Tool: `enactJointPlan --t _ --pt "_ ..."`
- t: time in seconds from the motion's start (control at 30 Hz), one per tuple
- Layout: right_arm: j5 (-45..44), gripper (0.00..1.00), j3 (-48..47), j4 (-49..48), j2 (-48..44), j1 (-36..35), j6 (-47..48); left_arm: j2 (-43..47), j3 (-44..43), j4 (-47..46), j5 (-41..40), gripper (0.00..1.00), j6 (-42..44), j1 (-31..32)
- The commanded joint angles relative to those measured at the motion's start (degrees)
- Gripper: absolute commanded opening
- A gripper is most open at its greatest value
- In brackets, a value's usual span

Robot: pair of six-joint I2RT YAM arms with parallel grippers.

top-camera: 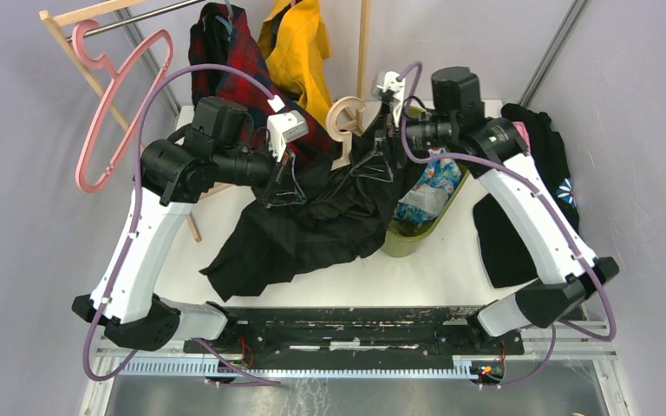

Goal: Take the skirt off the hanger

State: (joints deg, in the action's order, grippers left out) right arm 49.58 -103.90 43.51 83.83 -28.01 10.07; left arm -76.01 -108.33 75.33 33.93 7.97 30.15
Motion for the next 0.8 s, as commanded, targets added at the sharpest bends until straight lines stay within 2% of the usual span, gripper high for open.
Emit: enactJointPlan --t 0.0,0.27,0.33,0.43,0.6,0.63,0.67,0.73,0.77 --pt "0.9 0.79 0.2 -3.9 2.7 -1.2 -0.2 1.1 -3.0 -2.8 0.6 0.03 2.7 0.8" --pt "-5.2 0.81 -1.1 -0.6 5.5 -1.1 7.5 2.7 -2.0 -2.1 -1.2 0.03 3.4 1.0" --pt "-4.4 0.78 -0.7 -1.5 6.7 -1.2 6.2 2.9 -1.9 -2.0 -1.6 0.03 3.6 1.0" --pt "-3.6 0.68 -0.1 -1.7 8.2 -2.0 4.1 3.0 -1.9 -2.1 -1.8 0.03 3.9 1.0" --pt "-5.4 0.61 1.7 3.5 7.5 -3.8 7.1 2.7 -1.7 -2.0 -2.3 0.03 4.5 1.0" --pt "-5.5 0.55 2.8 3.3 6.8 -4.0 7.0 2.6 -1.8 -2.0 -2.5 0.03 4.6 1.0" --pt "-5.7 0.43 3.4 3.3 6.4 -4.1 6.6 2.5 -1.8 -2.0 -2.6 0.03 4.6 1.1" --pt "-5.7 0.04 3.4 4.2 6.2 -4.2 5.3 2.3 -1.8 -2.0 -2.8 0.03 4.6 1.1" --pt "-5.3 0.01 3.0 5.3 6.3 -4.2 5.2 2.2 -1.8 -2.1 -2.8 0.03 4.6 1.1"
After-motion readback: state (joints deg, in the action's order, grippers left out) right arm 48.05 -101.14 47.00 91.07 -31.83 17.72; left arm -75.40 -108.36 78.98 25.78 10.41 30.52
